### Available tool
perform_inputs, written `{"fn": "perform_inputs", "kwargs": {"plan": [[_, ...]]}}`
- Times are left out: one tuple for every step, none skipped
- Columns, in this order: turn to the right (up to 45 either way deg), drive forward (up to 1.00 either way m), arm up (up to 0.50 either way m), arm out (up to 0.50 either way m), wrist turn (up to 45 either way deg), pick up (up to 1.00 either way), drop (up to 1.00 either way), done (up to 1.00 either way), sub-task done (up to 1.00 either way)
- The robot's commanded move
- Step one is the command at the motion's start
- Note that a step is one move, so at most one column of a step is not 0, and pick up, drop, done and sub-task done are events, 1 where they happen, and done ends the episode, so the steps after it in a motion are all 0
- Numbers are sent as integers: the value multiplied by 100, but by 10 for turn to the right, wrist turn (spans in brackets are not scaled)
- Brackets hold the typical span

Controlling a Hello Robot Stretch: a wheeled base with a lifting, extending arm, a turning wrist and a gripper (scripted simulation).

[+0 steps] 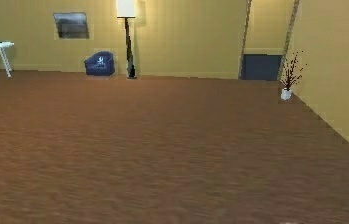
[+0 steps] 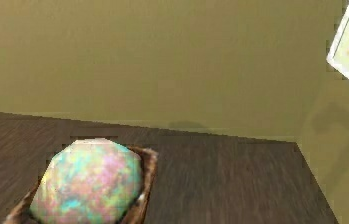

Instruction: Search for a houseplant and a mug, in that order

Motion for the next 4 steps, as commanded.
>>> {"fn": "perform_inputs", "kwargs": {"plan": [[0,5,0,0,0,0,0,0,0],[-450,0,0,0,0,0,0,0,0],[-450,0,0,0,0,0,0,0,0],[-150,0,0,0,0,0,0,0,0]]}}
